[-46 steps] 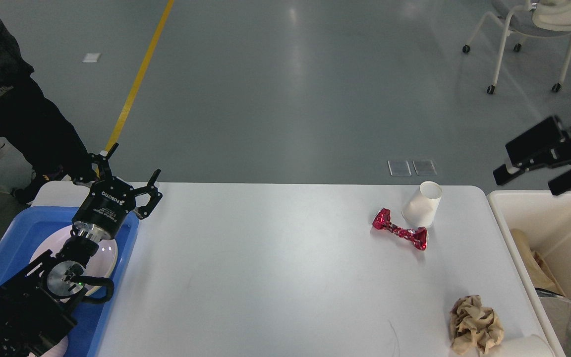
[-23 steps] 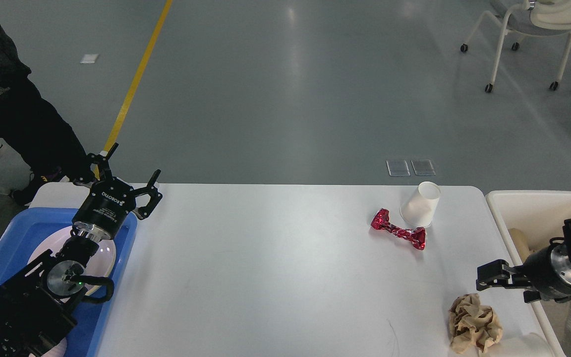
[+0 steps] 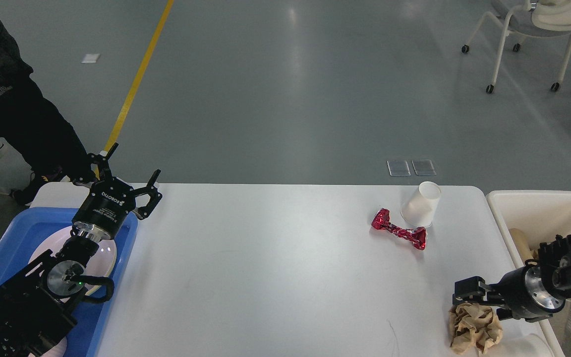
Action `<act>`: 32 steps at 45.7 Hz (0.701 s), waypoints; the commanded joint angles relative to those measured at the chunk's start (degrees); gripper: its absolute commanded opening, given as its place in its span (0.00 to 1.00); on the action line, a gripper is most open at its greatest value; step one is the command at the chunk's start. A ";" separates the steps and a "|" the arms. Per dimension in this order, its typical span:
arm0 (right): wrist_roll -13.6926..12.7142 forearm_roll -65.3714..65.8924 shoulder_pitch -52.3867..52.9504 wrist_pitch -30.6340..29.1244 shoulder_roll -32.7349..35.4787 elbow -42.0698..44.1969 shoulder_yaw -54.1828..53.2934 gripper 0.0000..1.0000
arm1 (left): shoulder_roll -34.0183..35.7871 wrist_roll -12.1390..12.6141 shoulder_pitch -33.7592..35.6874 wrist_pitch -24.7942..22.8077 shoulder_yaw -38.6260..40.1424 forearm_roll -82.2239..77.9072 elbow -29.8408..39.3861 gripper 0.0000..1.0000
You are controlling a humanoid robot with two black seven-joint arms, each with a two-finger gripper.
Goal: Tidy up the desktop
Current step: 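Grasp the crumpled brown paper and drop it into the white bin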
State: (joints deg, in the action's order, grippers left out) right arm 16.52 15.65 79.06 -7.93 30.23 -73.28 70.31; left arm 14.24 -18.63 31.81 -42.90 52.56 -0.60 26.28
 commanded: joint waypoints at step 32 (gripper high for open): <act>0.44 -0.70 -10.59 13.47 -1.58 3.15 -4.75 0.00 | 0.00 0.00 0.00 0.01 0.00 0.08 0.00 1.00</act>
State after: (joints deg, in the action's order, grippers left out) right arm 17.00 15.18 67.62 5.48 28.19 -70.06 65.67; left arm 14.24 -18.63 31.81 -42.88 52.56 -0.61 26.28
